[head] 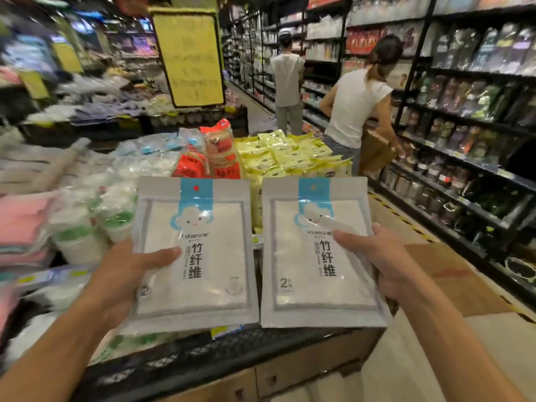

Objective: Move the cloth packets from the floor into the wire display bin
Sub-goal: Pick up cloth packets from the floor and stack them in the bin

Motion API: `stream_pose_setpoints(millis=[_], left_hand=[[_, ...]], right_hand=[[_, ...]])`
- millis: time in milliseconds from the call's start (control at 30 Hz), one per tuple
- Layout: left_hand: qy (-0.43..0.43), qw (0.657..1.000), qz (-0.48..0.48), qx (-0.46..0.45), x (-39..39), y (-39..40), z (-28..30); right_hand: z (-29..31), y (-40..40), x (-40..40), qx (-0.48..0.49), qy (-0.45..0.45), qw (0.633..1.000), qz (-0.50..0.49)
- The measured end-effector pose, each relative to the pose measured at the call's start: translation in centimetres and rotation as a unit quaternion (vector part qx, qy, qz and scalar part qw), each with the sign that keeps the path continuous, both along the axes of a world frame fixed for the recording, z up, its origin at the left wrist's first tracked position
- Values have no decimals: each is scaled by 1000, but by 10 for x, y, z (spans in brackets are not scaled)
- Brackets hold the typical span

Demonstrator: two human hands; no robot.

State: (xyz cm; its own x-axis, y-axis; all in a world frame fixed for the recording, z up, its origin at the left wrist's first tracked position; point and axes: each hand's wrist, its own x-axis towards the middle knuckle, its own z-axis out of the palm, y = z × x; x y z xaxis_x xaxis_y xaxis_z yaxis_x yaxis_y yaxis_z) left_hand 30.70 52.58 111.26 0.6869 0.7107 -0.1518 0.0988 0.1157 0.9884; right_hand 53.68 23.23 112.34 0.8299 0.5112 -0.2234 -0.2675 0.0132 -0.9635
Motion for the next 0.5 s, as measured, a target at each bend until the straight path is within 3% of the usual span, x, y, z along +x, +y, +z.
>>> stream_pose_setpoints(millis=[233,500], left_hand=[[2,991,132,-26,-97,-70,-1],[16,964,259,-51,-220,-137,5]], right_hand=[[-5,19,-16,-2,-20,990,139],[-17,57,-89,-4,-20,957,288]])
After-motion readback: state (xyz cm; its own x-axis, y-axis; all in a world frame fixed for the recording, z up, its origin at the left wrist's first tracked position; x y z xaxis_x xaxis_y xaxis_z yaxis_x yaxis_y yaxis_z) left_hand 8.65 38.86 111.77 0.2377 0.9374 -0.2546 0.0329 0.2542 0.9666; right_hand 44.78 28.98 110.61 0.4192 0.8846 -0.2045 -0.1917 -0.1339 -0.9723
